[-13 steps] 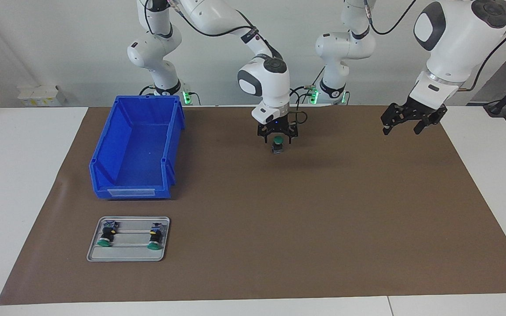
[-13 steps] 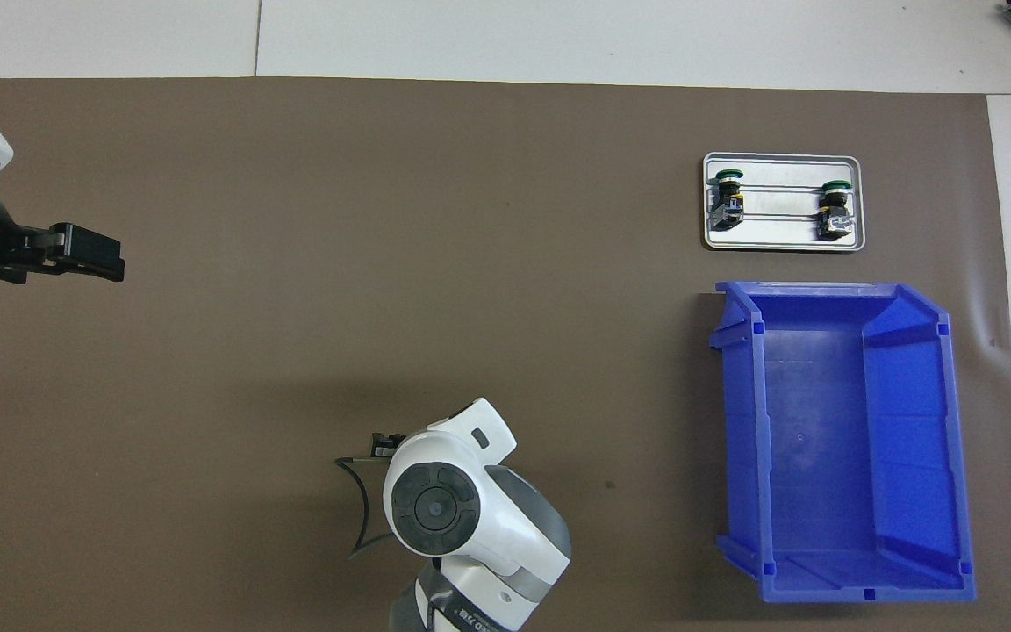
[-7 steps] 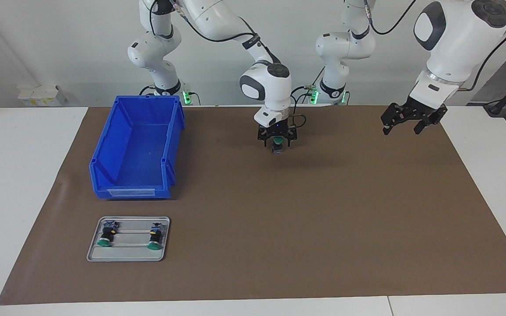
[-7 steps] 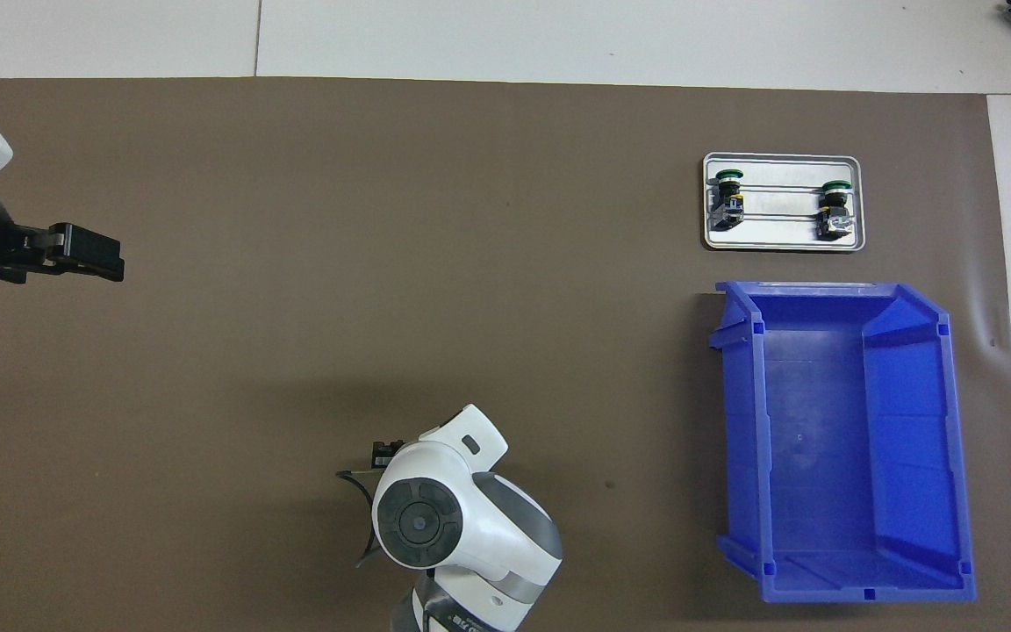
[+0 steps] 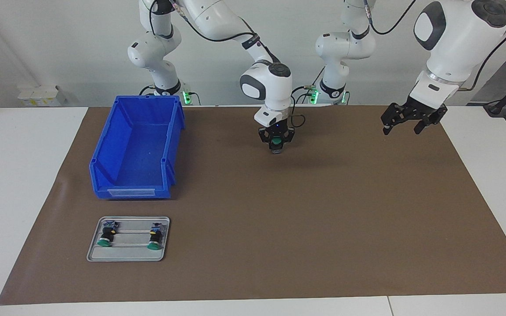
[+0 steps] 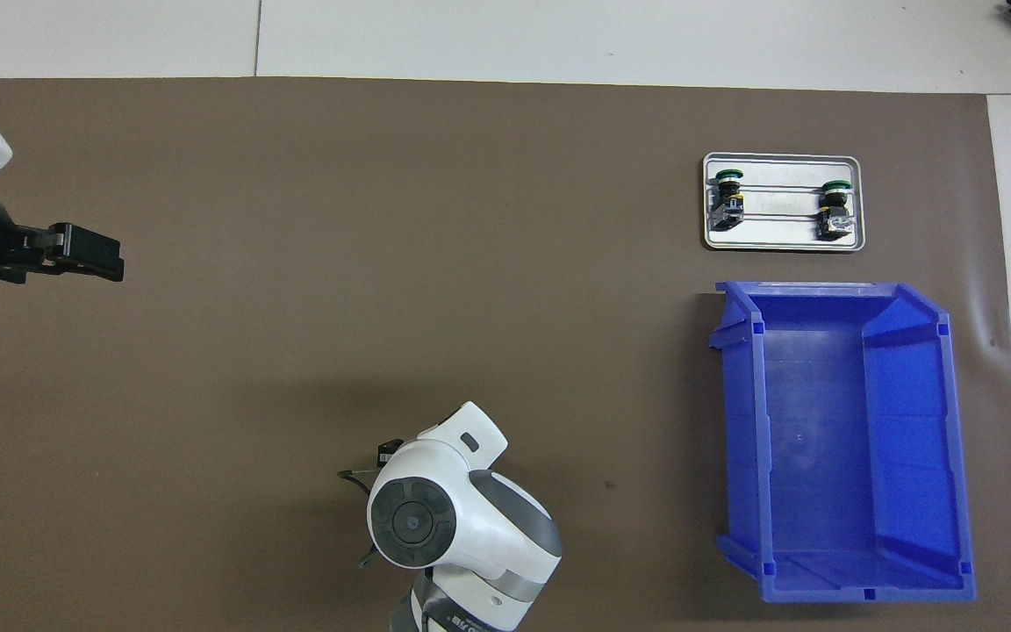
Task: Place and press button with both arms
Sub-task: 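Reach the right gripper down and grasp the green-topped cylinder, then carry the cylinder into the blue bin with the right gripper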
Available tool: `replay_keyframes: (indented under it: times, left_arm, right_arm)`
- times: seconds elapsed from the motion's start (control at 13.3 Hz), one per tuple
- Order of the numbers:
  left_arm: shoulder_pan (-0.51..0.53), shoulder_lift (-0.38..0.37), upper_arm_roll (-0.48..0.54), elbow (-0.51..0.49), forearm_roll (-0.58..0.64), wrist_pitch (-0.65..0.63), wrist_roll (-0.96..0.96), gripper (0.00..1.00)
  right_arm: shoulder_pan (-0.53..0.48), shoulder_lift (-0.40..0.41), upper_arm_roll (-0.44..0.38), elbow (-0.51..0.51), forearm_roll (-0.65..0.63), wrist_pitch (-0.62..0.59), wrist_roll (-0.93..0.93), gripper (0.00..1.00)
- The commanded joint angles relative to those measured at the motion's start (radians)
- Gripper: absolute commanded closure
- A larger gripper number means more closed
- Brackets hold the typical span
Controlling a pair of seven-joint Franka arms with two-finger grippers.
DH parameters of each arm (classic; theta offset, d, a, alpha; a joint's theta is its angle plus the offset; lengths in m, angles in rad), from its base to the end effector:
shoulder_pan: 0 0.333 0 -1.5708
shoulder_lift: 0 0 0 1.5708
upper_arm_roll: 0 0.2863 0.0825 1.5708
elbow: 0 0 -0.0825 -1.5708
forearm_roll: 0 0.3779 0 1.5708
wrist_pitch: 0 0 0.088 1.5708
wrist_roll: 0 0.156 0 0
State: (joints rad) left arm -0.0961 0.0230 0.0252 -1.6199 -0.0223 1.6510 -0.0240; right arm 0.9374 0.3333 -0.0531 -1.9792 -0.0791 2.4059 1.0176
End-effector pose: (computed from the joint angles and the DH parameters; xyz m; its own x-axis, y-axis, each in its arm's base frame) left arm 0.5595 -0.0432 0.5171 0.9990 -0.0451 0.0076 -0.0453 -0.9987 0.0218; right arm 0.3879 0.4686 0.2354 0.9909 -0.0750 0.1121 -0.0712 -0.9968 -0.0377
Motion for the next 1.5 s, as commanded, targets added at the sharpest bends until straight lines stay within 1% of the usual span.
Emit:
replay_keyframes:
  times: [0.0, 0.15, 0.3, 0.38, 0.45, 0.53, 0.68, 0.75, 0.83, 0.98, 1.2, 1.28, 1.35, 1.43]
  left_arm:
    - [0.006, -0.032, -0.001, -0.040, -0.008, 0.021, -0.001, 0.00]
    - [0.006, -0.032, -0.001, -0.040, -0.008, 0.021, -0.001, 0.00]
    - [0.006, -0.032, -0.001, -0.040, -0.008, 0.021, -0.001, 0.00]
    - [0.006, -0.032, -0.001, -0.040, -0.008, 0.021, -0.001, 0.00]
    - [0.006, -0.032, -0.001, -0.040, -0.008, 0.021, -0.001, 0.00]
    - [0.006, -0.032, -0.001, -0.040, -0.008, 0.021, -0.001, 0.00]
    - [0.006, -0.032, -0.001, -0.040, -0.008, 0.021, -0.001, 0.00]
    - [0.006, -0.032, -0.001, -0.040, -0.008, 0.021, -0.001, 0.00]
    - [0.006, -0.032, -0.001, -0.040, -0.008, 0.021, -0.001, 0.00]
    - [0.006, -0.032, -0.001, -0.040, -0.008, 0.021, -0.001, 0.00]
    - [0.006, -0.032, -0.001, -0.040, -0.008, 0.021, -0.001, 0.00]
    - [0.006, -0.032, -0.001, -0.040, -0.008, 0.021, -0.001, 0.00]
    - [0.006, -0.032, -0.001, -0.040, -0.008, 0.021, -0.001, 0.00]
    - [0.006, -0.032, -0.001, -0.040, -0.008, 0.021, -0.001, 0.00]
  right_arm:
    - [-0.022, -0.052, -0.008, 0.045, -0.015, -0.106, -0.001, 1.00]
    - [-0.067, -0.143, -0.011, 0.042, -0.016, -0.174, -0.011, 1.00]
    - [-0.152, -0.251, -0.011, 0.040, -0.040, -0.276, -0.071, 1.00]
    - [-0.222, -0.317, -0.010, 0.033, -0.041, -0.324, -0.127, 1.00]
    - [-0.308, -0.376, -0.008, 0.030, -0.041, -0.362, -0.228, 1.00]
    - [-0.395, -0.414, -0.008, 0.031, -0.039, -0.413, -0.348, 1.00]
    - [-0.549, -0.456, -0.008, 0.031, -0.034, -0.499, -0.599, 1.00]
    - [-0.612, -0.459, -0.008, 0.030, -0.031, -0.510, -0.691, 1.00]
    - [-0.667, -0.467, -0.008, 0.014, -0.030, -0.513, -0.762, 1.00]
    - [-0.744, -0.490, -0.008, -0.041, -0.021, -0.487, -0.833, 1.00]
    - [-0.837, -0.537, -0.010, -0.215, 0.018, -0.332, -0.948, 1.00]
    - [-0.864, -0.545, -0.010, -0.281, 0.021, -0.258, -0.970, 1.00]
    - [-0.893, -0.543, -0.010, -0.326, 0.027, -0.202, -0.976, 1.00]
    - [-0.908, -0.543, -0.010, -0.352, 0.054, -0.183, -0.987, 1.00]
